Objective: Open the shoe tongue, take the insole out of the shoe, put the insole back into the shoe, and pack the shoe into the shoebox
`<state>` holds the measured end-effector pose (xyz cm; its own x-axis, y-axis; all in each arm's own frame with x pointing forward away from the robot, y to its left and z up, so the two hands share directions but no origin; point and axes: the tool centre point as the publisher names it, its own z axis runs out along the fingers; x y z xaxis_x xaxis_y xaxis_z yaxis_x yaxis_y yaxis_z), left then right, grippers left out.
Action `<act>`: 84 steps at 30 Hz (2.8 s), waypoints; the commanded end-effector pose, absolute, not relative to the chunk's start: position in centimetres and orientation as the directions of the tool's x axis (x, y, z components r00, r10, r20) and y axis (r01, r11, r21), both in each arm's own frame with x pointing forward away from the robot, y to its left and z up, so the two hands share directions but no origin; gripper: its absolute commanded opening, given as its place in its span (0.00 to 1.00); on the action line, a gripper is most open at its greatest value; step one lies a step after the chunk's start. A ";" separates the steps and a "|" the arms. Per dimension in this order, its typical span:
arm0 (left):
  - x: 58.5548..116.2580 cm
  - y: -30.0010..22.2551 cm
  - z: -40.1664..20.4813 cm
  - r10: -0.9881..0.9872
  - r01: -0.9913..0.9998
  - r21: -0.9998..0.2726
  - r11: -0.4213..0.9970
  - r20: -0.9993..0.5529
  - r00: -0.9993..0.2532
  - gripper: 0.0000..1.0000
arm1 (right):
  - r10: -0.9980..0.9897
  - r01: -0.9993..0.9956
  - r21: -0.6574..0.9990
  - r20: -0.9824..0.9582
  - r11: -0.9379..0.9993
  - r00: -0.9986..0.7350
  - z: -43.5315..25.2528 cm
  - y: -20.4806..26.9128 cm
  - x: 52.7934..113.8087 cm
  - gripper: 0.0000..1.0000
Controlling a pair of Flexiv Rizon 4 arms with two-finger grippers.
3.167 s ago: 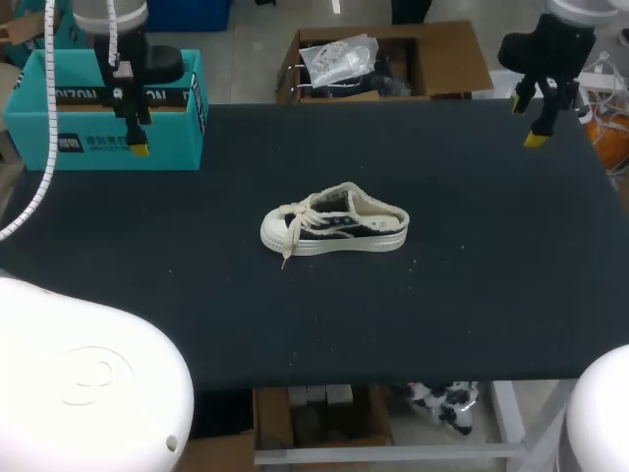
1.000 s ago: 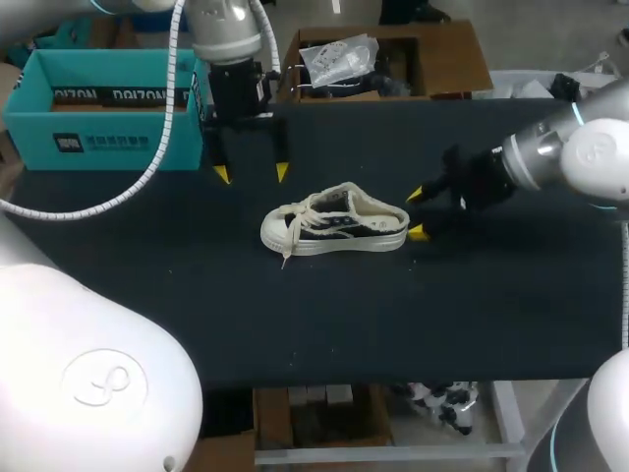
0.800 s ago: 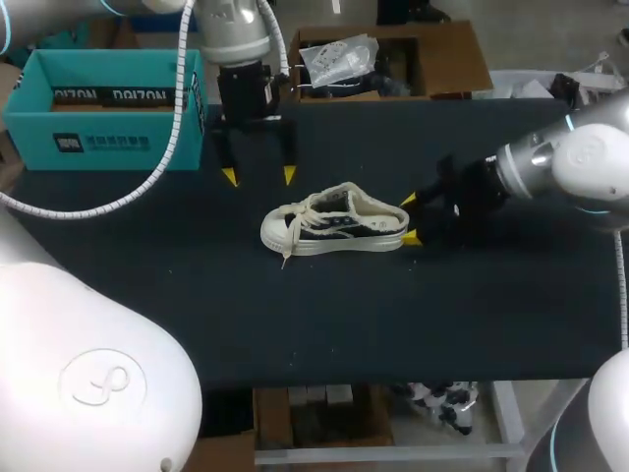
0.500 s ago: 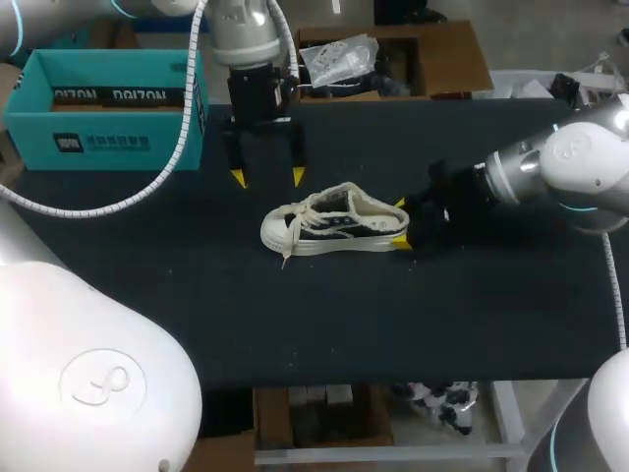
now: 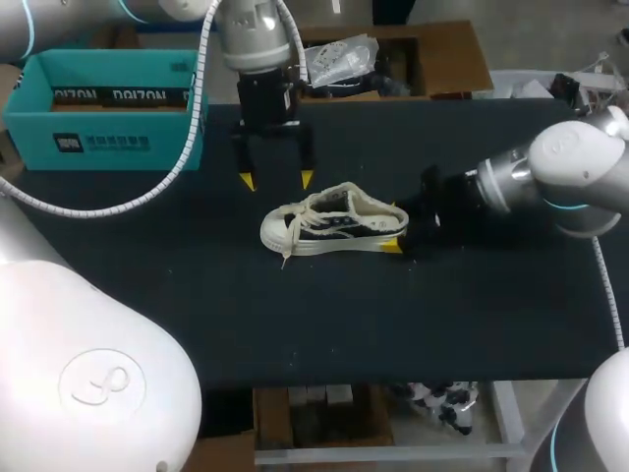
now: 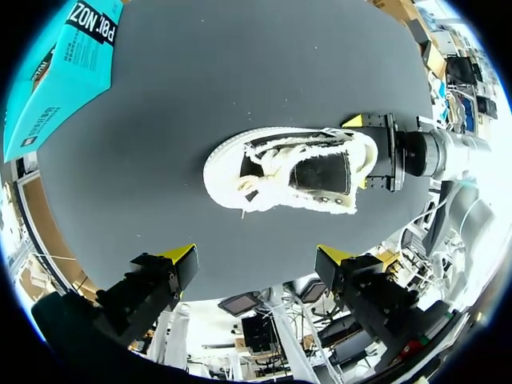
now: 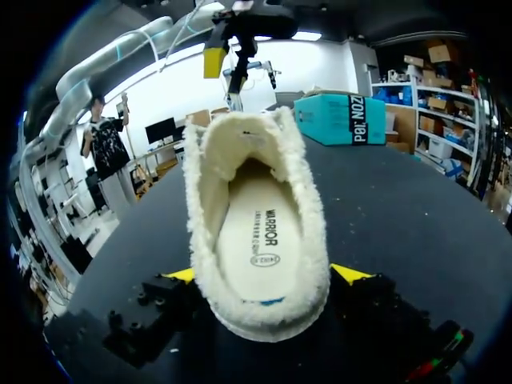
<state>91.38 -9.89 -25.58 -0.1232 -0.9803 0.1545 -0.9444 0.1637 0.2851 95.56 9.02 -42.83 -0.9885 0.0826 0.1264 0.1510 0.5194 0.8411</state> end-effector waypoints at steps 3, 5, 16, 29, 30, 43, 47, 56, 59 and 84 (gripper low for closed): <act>91.0 -11.5 -25.6 -0.986 -0.950 0.275 0.151 0.116 -0.123 1.00 | 0.077 0.131 0.852 0.107 0.507 -0.991 -43.3 9.7 95.5 0.00; 90.8 -12.2 -25.6 -0.987 -0.951 0.268 0.153 0.098 -0.131 1.00 | 0.079 0.131 0.852 0.105 0.508 -0.991 -43.3 9.8 95.4 0.00; 91.4 -16.7 -27.1 -0.990 -0.947 0.289 0.143 0.023 -0.142 1.00 | 0.087 0.140 0.858 0.112 0.495 -0.990 -43.8 10.2 95.2 0.00; 93.5 -19.6 -29.9 -0.990 -0.934 0.350 0.069 -0.089 -0.107 1.00 | 0.087 0.140 0.858 0.112 0.495 -0.990 -43.8 10.2 95.2 0.00; 93.6 -19.7 -30.1 -0.990 -0.933 0.353 0.065 -0.096 -0.105 1.00 | 0.087 0.140 0.858 0.112 0.495 -0.990 -43.8 10.2 95.2 0.00; 93.9 -20.3 -32.1 -0.975 -0.926 0.377 0.007 -0.202 -0.090 0.46 | 0.087 0.140 0.858 0.112 0.495 -0.990 -43.8 10.2 95.2 0.00; 93.9 -20.2 -32.2 -0.972 -0.926 0.377 -0.003 -0.220 -0.086 0.28 | 0.087 0.140 0.858 0.112 0.495 -0.990 -43.8 10.2 95.2 0.00; 93.6 -18.7 -31.1 -0.982 -0.941 0.339 -0.014 -0.180 -0.050 0.00 | 0.087 0.140 0.858 0.112 0.495 -0.990 -43.8 10.2 95.2 0.00; 93.3 -17.7 -30.5 -0.990 -0.950 0.312 -0.010 -0.140 -0.036 0.00 | 0.087 0.140 0.858 0.112 0.495 -0.990 -43.8 10.2 95.2 0.00; 93.1 -9.3 -34.1 -0.953 -0.974 0.191 -0.119 0.253 0.165 0.00 | 0.087 0.140 0.858 0.112 0.495 -0.990 -43.8 10.2 95.2 0.00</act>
<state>93.40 -10.08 -33.08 0.1247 -0.9920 0.0196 -0.9710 -0.1179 0.2080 95.28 10.05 -42.97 -0.9897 0.0896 0.1120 0.1419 0.4978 0.8556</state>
